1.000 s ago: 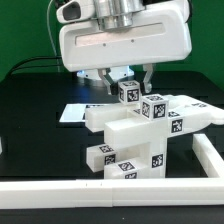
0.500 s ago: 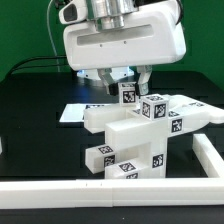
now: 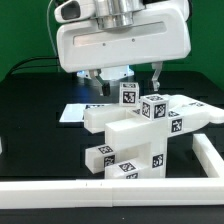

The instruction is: Assemble chair

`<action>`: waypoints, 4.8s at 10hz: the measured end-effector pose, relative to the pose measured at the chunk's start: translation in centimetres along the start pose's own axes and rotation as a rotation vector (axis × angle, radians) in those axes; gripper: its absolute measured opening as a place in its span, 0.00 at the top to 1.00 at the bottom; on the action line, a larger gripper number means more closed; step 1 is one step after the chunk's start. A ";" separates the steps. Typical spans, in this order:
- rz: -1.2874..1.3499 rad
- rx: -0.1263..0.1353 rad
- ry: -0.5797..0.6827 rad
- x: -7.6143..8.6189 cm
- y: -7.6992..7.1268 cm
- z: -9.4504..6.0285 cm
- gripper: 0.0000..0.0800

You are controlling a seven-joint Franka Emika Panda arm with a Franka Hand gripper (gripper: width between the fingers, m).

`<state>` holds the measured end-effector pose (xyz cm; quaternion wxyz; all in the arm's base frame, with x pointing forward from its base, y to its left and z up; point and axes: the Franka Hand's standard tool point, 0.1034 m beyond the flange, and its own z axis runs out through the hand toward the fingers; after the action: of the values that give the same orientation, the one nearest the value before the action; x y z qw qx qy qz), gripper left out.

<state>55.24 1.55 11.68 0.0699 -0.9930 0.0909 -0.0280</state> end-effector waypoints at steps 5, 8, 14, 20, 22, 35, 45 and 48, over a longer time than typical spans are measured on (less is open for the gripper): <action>-0.194 -0.020 -0.026 -0.3 -0.3 0.7 0.36; -0.009 -0.015 -0.020 -0.3 -0.3 0.7 0.67; 0.685 0.079 0.090 0.3 0.3 0.8 0.67; 0.271 0.055 0.049 0.6 -0.6 0.7 0.22; 0.053 0.033 0.018 0.2 -1.2 0.9 0.19; -0.648 -0.107 0.005 0.5 -0.6 0.5 0.65; 0.126 -0.015 0.121 1.0 -0.9 0.6 0.43; -0.043 -0.038 0.090 1.0 -1.6 0.5 0.21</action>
Offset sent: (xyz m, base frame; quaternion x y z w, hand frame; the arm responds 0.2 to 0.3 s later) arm 0.0000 0.0000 0.0000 0.0000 0.0000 0.0650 0.9979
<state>56.55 2.96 11.49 0.0465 -0.9936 0.0730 -0.0722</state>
